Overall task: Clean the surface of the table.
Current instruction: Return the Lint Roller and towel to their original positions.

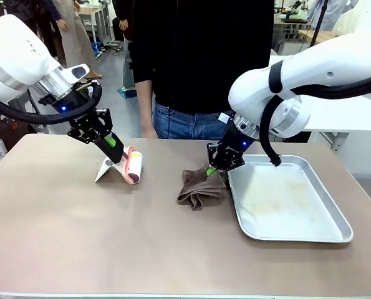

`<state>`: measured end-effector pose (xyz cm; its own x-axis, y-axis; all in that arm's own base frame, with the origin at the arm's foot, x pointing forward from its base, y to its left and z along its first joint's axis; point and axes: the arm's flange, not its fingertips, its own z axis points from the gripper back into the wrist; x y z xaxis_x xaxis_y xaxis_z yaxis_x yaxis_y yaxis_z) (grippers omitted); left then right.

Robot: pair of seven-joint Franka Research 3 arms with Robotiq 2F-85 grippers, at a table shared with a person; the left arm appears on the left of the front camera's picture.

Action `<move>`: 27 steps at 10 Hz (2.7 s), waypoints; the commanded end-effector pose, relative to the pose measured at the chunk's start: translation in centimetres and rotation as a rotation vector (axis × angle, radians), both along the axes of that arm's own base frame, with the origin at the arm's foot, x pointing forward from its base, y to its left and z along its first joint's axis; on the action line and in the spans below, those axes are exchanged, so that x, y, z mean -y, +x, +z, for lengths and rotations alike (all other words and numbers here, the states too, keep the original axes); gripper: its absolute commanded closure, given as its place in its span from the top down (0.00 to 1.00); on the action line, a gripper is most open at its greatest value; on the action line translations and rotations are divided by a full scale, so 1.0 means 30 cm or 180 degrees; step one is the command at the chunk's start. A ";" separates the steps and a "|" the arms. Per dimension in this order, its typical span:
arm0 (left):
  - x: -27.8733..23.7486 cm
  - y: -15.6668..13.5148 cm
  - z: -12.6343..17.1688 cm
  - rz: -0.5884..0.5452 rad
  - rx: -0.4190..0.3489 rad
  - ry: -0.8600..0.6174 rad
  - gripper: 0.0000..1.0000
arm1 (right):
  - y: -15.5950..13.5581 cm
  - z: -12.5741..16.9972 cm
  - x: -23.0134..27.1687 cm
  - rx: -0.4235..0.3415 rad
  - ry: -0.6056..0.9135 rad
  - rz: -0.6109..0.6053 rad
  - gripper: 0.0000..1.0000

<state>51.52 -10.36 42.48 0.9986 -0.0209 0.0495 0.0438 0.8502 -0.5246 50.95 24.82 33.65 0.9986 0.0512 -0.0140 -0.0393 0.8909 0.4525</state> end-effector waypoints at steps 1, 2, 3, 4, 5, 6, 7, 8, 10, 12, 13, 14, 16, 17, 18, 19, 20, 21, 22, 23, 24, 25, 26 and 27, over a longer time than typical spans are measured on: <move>-0.003 0.007 -0.001 0.0037 0.0086 -0.0012 0.22 | -0.002 0.002 -0.010 -0.0040 -0.0034 -0.0046 0.07; -0.001 0.009 -0.006 0.0044 0.0112 -0.0036 0.22 | -0.004 0.000 -0.009 -0.0050 -0.0024 -0.0041 0.07; -0.001 0.014 -0.011 0.0043 0.0104 -0.0070 0.22 | -0.005 -0.002 -0.010 -0.0053 -0.0015 -0.0032 0.07; -0.003 0.023 -0.016 0.0054 0.0112 -0.0107 0.22 | -0.006 -0.001 -0.011 -0.0049 -0.0006 -0.0016 0.07; -0.004 0.033 -0.023 0.0053 0.0108 -0.0149 0.22 | -0.005 -0.001 -0.013 -0.0056 0.0011 0.0005 0.07; -0.006 0.042 -0.031 0.0053 0.0084 -0.0185 0.22 | -0.002 -0.003 -0.013 -0.0066 0.0008 0.0002 0.07; -0.010 0.054 -0.043 0.0062 0.0067 -0.0211 0.22 | -0.001 -0.004 -0.013 -0.0072 0.0021 0.0008 0.07; -0.011 0.060 -0.050 0.0066 0.0076 -0.0233 0.22 | 0.000 -0.007 -0.012 -0.0076 0.0027 0.0008 0.07; -0.012 0.064 -0.057 0.0072 0.0060 -0.0202 0.22 | 0.001 -0.009 -0.013 -0.0091 0.0024 0.0012 0.07; -0.018 0.064 -0.059 0.0066 0.0062 -0.0150 0.22 | 0.004 -0.015 -0.022 -0.0102 0.0043 0.0046 0.07; -0.019 0.060 -0.055 0.0071 0.0074 -0.0124 0.22 | 0.005 -0.018 -0.020 -0.0108 0.0047 0.0035 0.07; -0.022 0.060 -0.053 0.0087 0.0085 -0.0127 0.22 | 0.004 -0.019 -0.021 -0.0108 0.0051 0.0034 0.07; -0.044 0.069 -0.063 0.0089 -0.0012 -0.0248 0.22 | 0.003 -0.021 -0.022 -0.0114 0.0037 0.0030 0.07; -0.051 0.069 -0.066 0.0114 0.0016 -0.0262 0.22 | 0.004 -0.021 -0.021 -0.0119 0.0039 0.0022 0.07; -0.054 0.069 -0.067 0.0119 0.0044 -0.0288 0.22 | 0.005 -0.020 -0.023 -0.0127 0.0030 0.0028 0.07; -0.054 0.072 -0.070 0.0127 0.0034 -0.0303 0.22 | 0.004 -0.018 -0.026 -0.0127 0.0027 0.0043 0.07; -0.055 0.076 -0.081 0.0119 0.0005 -0.0315 0.22 | 0.003 -0.018 -0.026 -0.0128 0.0025 0.0040 0.07; -0.058 0.079 -0.093 0.0120 -0.0025 -0.0330 0.22 | 0.003 -0.017 -0.023 -0.0130 0.0028 0.0026 0.07; -0.063 0.081 -0.099 0.0119 -0.0042 -0.0355 0.22 | 0.003 -0.018 -0.022 -0.0134 0.0032 0.0020 0.07; -0.067 0.081 -0.104 0.0127 -0.0059 -0.0371 0.22 | 0.003 -0.017 -0.022 -0.0139 0.0026 0.0024 0.07; -0.078 0.084 -0.112 0.0150 -0.0074 -0.0387 0.22 | 0.004 -0.016 -0.023 -0.0143 0.0021 0.0026 0.07; -0.092 0.086 -0.119 0.0174 -0.0086 -0.0398 0.22 | 0.004 -0.015 -0.024 -0.0144 0.0018 0.0033 0.07; -0.107 0.086 -0.123 0.0169 -0.0089 -0.0423 0.22 | 0.004 -0.015 -0.024 -0.0150 0.0006 0.0034 0.07; -0.116 0.086 -0.128 0.0133 -0.0130 -0.0482 0.22 | 0.003 -0.014 -0.025 -0.0149 0.0005 0.0032 0.07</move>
<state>53.75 -7.97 39.13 0.9992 0.0387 0.0048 -0.0270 0.7760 -0.6302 50.88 25.26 33.04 0.9966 0.0667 -0.0483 -0.0372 0.8883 0.4577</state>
